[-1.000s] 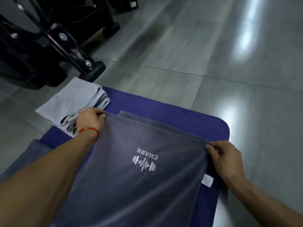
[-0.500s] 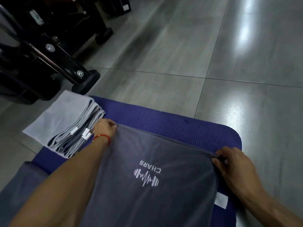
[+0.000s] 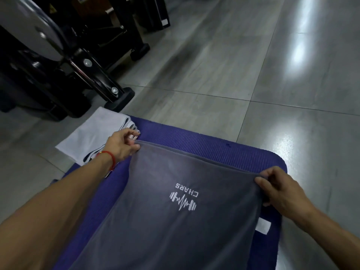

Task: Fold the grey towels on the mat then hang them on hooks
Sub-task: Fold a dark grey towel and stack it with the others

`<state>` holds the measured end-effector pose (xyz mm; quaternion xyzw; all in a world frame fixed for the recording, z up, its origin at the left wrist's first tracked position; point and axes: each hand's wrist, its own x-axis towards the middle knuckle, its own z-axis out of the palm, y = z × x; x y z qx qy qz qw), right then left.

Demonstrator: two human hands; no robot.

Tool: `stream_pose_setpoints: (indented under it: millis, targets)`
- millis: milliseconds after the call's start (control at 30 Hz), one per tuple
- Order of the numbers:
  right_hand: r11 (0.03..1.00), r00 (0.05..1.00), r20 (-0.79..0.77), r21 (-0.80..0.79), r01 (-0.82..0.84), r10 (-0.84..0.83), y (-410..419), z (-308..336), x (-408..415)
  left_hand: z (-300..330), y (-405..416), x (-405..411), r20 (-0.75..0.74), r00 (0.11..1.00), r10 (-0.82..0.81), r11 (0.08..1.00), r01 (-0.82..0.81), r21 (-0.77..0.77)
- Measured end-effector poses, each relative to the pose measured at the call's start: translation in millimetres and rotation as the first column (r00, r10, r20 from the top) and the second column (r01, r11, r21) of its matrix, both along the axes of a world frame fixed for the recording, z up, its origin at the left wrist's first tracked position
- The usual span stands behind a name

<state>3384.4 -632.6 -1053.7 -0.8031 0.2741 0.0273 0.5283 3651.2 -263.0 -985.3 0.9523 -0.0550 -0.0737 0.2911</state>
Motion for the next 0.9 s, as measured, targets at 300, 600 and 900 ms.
stream_pose_setpoints:
  millis: [300, 600, 900]
  targets:
    - [0.979, 0.934, 0.322, 0.075, -0.188, 0.154, 42.2, 118.7, 9.0, 143.0, 114.4, -132.6, 0.141, 0.979, 0.15, 0.968, -0.116, -0.223]
    - [0.827, 0.698, 0.46, -0.178, -0.533, 0.549, 175.5, 269.4, 27.2, 240.4, 280.5, -330.4, 0.178, 0.863, 0.474, 0.851, -0.396, -0.346]
    - [0.761, 0.538, 0.553, -0.332, -0.558, 0.636, 316.6, 321.3, 57.0, 252.4, 345.4, -472.9, 0.168, 0.624, 0.763, 0.577, -0.541, -0.612]
